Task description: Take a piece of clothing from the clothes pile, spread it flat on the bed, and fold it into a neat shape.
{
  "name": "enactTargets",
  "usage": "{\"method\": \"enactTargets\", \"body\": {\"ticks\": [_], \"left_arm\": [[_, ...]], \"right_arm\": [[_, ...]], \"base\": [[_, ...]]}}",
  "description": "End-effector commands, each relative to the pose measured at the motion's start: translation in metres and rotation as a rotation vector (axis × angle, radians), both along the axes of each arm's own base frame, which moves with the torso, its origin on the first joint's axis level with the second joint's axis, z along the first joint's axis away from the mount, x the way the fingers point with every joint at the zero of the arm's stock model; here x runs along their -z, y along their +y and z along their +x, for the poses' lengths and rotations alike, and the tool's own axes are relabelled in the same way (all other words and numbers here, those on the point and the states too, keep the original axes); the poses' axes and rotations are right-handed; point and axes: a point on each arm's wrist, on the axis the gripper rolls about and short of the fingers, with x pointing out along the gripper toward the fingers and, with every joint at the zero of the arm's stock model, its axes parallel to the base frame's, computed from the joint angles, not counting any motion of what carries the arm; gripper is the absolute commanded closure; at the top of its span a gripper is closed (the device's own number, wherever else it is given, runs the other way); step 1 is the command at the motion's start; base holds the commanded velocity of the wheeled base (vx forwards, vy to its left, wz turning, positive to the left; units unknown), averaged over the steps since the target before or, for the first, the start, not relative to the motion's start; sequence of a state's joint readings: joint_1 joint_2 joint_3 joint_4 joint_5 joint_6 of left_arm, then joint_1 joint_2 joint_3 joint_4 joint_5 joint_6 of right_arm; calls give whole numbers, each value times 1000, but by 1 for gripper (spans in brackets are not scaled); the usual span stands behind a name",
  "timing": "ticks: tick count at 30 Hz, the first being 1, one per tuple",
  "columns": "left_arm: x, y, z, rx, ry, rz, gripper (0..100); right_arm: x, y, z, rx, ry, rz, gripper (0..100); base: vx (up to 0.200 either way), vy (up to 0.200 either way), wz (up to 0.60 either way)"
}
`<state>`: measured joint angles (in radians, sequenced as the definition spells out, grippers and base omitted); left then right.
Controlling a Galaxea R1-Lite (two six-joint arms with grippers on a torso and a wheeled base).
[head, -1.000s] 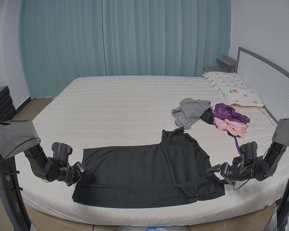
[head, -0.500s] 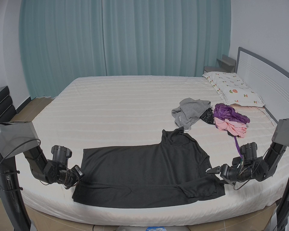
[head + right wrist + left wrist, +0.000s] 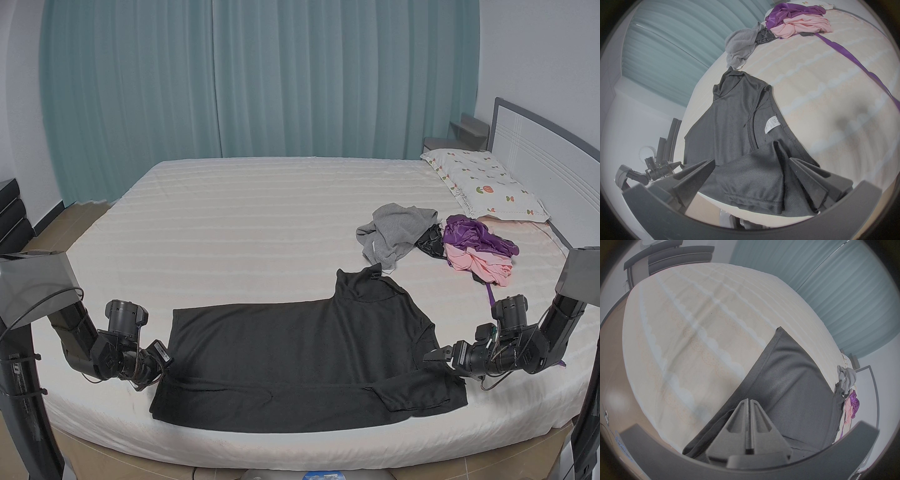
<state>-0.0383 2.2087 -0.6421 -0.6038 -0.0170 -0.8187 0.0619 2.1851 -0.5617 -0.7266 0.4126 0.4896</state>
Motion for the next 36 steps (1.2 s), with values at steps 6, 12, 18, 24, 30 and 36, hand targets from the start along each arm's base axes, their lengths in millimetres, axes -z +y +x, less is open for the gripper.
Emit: {"method": "enactTargets", "body": {"ticks": [6, 12, 18, 24, 30, 36], "left_arm": [[0, 0, 0, -2, 1, -2, 100], [0, 0, 1, -2, -1, -2, 100], [0, 0, 0, -2, 1, -2, 100], [0, 0, 0, -2, 1, 0, 100], [2, 1, 0, -2, 8, 2, 100], [2, 1, 0, -4, 8, 4, 100]], "right_arm": [[16, -3, 8, -23, -11, -29, 0], [24, 0, 13, -26, -51, -30, 0], [25, 0, 10, -29, -43, -33, 100], [25, -3, 11, -25, -51, -36, 100], [22, -12, 11, 8, -55, -26, 100], [22, -12, 10, 9, -50, -25, 100]], "base": [[0, 0, 0], [0, 0, 0], [0, 0, 0], [0, 0, 0], [0, 0, 0], [0, 0, 0]]}}
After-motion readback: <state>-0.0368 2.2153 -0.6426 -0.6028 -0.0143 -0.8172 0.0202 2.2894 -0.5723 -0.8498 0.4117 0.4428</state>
